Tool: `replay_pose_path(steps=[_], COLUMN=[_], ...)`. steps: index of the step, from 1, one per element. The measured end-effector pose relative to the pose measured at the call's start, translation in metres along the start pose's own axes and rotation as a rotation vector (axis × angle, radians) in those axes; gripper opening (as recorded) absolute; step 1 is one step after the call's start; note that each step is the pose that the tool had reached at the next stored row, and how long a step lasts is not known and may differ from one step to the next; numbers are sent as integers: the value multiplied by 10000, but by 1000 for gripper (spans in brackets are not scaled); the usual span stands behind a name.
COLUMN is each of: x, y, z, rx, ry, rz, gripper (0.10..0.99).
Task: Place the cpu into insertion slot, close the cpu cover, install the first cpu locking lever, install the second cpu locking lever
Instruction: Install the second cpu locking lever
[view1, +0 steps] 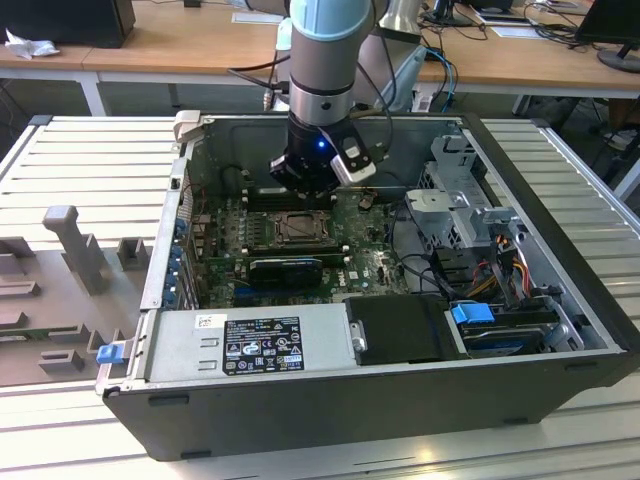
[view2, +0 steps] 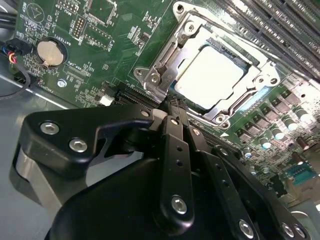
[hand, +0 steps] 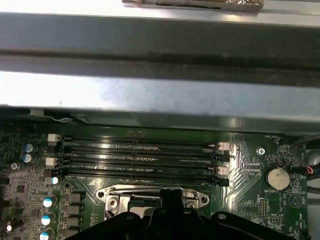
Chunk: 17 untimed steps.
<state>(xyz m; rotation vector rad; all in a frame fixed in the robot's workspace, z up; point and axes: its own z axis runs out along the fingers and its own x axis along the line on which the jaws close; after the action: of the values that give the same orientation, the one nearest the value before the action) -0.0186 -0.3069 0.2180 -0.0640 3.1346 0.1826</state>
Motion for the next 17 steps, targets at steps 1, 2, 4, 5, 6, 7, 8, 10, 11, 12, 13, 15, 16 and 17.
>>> replay_pose_path(steps=[1, 2, 4, 5, 6, 7, 8, 10, 11, 12, 13, 15, 16, 17], x=[0, 1, 2, 2, 2, 2, 3, 3, 3, 3, 3, 2, 4, 5], y=[-13, -26, -53, -67, -79, -88, -96, -103, -102, -97, -93, -100, -133, -152], z=[-1, -3, -6, -8, -9, -10, -11, -14, -27, -72, -110, -171, -174, -175], rx=[-1, 0, 0, 0, 0, 0, 0, 0, 3, 0, 1, -2, -1, 1], ry=[0, 0, 0, -1, 0, 0, 0, -1, 0, 0, 0, -1, -1, 0], rz=[-1, 0, 1, 1, 0, 0, 0, 1, 2, 1, 1, -1, 0, -1], gripper=[106, 106, 106, 106, 106, 106, 106, 106, 106, 106, 106, 106, 106, 106])
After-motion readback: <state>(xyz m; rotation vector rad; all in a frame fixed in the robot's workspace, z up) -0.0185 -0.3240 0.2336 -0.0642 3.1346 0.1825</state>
